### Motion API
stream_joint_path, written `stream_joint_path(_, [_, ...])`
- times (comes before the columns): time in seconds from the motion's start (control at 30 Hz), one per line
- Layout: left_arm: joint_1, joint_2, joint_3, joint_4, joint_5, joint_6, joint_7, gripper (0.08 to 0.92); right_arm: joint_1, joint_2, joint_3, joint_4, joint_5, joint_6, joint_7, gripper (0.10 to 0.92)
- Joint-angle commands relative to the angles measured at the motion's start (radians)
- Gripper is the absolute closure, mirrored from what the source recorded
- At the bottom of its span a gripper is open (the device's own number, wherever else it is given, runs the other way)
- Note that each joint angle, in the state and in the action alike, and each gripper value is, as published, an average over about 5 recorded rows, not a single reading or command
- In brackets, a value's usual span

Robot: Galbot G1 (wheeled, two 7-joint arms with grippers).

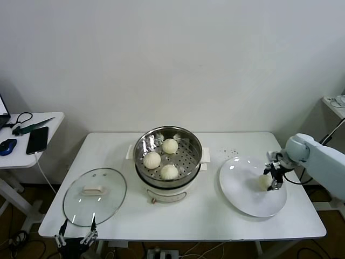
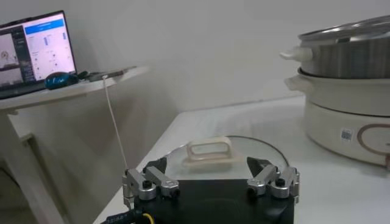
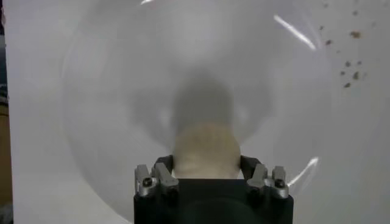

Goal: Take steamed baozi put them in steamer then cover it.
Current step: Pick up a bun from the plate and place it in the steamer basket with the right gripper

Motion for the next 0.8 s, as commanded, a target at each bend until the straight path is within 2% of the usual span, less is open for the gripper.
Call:
stream_joint_path(0.03, [-0.007, 0.001, 0.017, -0.006, 0.005, 0.002, 0.002, 0.177, 0.479, 0.058, -0.387, 0.056, 0.346, -0.049, 0.003, 0.321])
stream_joint_path(0.23, [-0.009, 0.006, 0.034, -0.015, 0.008, 0.001, 0.003, 0.177, 0.732, 0.204, -0.584, 0.085, 0.567, -0.087, 0.026, 0.328])
stream_joint_path(0.5, [-0.006, 0.011, 0.055, -0.037, 0.022, 0.005, 0.005, 0.177, 0.837, 0.401, -0.698, 0.116, 0.781, -0.147, 0.076, 0.330])
stream_joint_path(0.8, [-0.011, 0.014, 0.068, -0.043, 0.023, 0.009, 0.002, 0.177, 0.796, 0.616, -0.735, 0.116, 0.852, -0.197, 0.153, 0.330])
